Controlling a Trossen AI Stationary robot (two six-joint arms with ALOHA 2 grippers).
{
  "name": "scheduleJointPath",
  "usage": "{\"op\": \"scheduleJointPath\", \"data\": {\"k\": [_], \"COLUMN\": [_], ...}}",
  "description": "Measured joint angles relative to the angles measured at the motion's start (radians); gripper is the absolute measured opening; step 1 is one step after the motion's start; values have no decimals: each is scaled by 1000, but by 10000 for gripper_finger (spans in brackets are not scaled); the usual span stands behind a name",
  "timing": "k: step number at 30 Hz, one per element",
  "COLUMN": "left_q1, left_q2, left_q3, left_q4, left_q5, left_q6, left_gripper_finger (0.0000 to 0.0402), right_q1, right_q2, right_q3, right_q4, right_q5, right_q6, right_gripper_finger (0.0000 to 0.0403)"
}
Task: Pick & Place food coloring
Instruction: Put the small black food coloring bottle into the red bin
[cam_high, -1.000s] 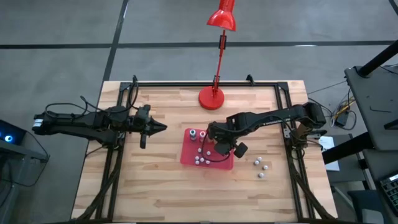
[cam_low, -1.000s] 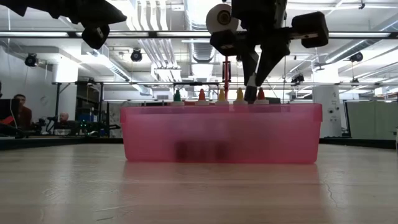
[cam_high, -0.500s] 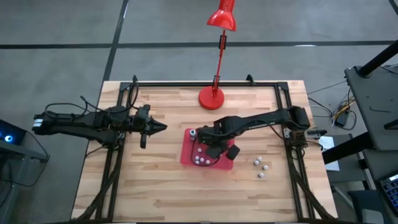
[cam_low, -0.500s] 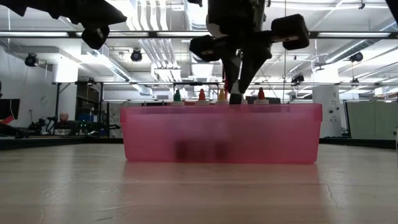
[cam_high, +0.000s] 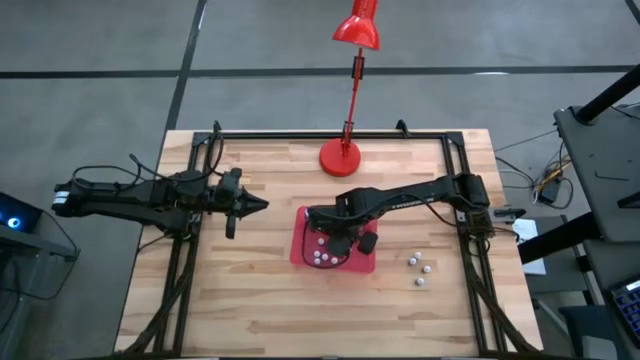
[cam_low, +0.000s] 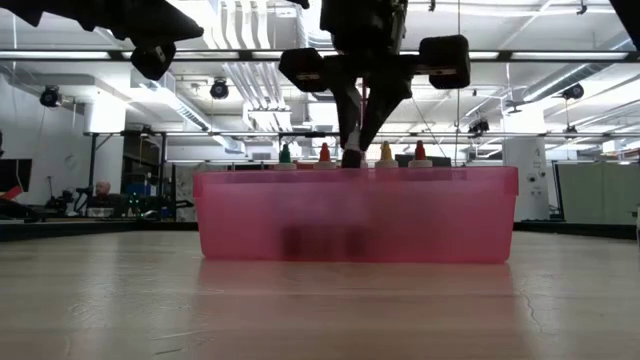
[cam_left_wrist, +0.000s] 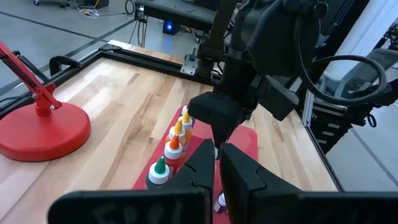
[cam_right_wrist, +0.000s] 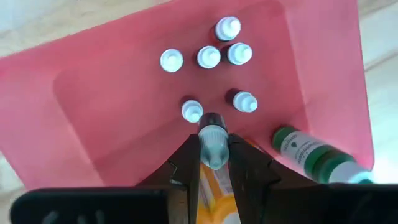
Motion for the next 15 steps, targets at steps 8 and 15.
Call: {"op": "scheduleJointPath", "data": {"k": [8, 15], "left_q1": [0, 0], "left_q2": [0, 0], "left_q3": [0, 0], "left_q4": [0, 0], "left_q5": [0, -1], "left_q6": [1, 1], "left_gripper_finger": [0, 0], "right_q1": [-3, -3], "right_q2": [13, 71], "right_q3": [-1, 1], "right_q4": [57, 64], "right_q5": [0, 0], "right_q6": [-57, -57], "right_gripper_finger": [61, 61]}}
